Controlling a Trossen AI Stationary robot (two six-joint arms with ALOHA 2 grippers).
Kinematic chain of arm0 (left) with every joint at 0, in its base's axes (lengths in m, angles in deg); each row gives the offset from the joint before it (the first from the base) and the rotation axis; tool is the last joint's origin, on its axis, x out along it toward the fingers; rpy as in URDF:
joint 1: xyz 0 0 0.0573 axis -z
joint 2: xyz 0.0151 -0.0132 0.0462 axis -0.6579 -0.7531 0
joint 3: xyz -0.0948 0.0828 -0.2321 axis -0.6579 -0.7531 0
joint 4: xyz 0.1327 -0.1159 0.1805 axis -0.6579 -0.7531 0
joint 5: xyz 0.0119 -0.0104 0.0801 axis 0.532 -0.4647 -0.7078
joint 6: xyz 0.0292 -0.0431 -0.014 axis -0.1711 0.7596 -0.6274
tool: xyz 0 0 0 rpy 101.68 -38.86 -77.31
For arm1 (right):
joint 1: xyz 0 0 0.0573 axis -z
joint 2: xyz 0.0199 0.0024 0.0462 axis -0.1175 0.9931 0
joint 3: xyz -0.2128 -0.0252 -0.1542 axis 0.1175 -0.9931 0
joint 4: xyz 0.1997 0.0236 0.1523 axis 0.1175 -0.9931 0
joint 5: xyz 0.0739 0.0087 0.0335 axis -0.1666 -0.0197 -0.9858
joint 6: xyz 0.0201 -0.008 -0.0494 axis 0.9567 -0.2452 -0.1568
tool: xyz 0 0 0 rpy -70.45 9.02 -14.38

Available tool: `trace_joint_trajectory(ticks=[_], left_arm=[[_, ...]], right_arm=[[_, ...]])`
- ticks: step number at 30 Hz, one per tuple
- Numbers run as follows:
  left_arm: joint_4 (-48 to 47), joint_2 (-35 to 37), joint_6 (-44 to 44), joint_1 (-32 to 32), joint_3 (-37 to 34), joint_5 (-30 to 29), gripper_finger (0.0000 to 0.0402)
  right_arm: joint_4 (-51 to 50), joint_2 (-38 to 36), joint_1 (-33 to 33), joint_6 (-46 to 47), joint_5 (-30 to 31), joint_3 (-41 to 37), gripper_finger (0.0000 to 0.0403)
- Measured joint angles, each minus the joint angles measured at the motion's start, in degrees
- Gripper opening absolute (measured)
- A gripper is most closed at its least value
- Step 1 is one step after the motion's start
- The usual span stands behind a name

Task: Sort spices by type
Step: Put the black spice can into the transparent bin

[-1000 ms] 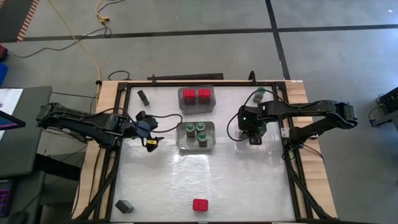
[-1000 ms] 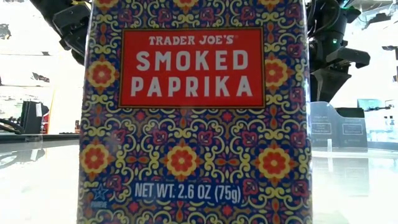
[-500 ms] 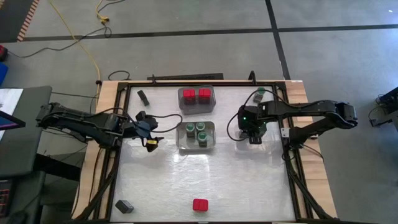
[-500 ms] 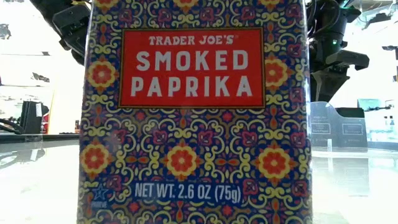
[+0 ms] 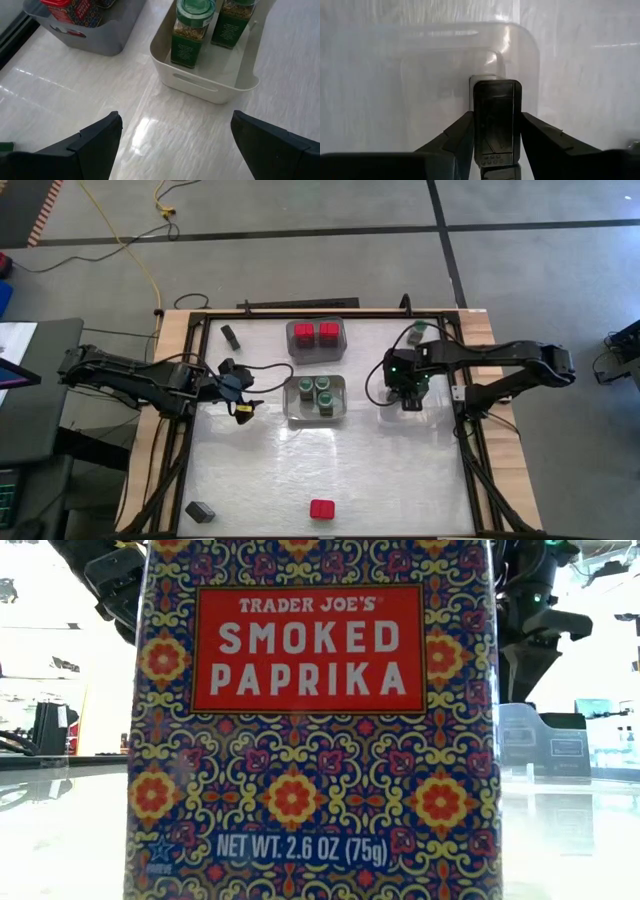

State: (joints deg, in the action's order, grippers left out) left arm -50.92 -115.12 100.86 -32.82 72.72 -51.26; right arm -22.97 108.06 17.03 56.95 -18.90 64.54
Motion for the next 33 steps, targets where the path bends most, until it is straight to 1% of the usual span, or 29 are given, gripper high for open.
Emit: trace_joint_trajectory(ticks=[8,14,18,24,27,33], left_arm=[[0.0,0.0,0.0,0.0,0.0,0.0,0.0359],[0.0,0.0,0.0,0.0,0.0,0.0,0.0359],[0.0,0.0,0.0,0.0,0.0,0.0,0.0359],[0.0,0.0,0.0,0.0,0.0,0.0,0.0359],[0.0,0.0,0.0,0.0,0.0,0.0,0.0359],[0.0,0.0,-0.6,0.0,0.0,-0.1,0.0359]], right_arm=[[-2.6,0.0,0.0,0.1,0.0,4.5,0.0179],[-4.1,0.0,0.0,-0.5,0.3,4.9,0.0179],[-3.4,0.0,0.0,-0.5,0.3,3.6,0.0179],[1.2,0.2,0.0,-0.5,0.6,-0.2,0.0179],[1.4,0.2,0.0,-0.5,1.8,-0.4,0.0179],[1.3,0.2,0.0,-1.0,2.0,-0.4,0.0179]])
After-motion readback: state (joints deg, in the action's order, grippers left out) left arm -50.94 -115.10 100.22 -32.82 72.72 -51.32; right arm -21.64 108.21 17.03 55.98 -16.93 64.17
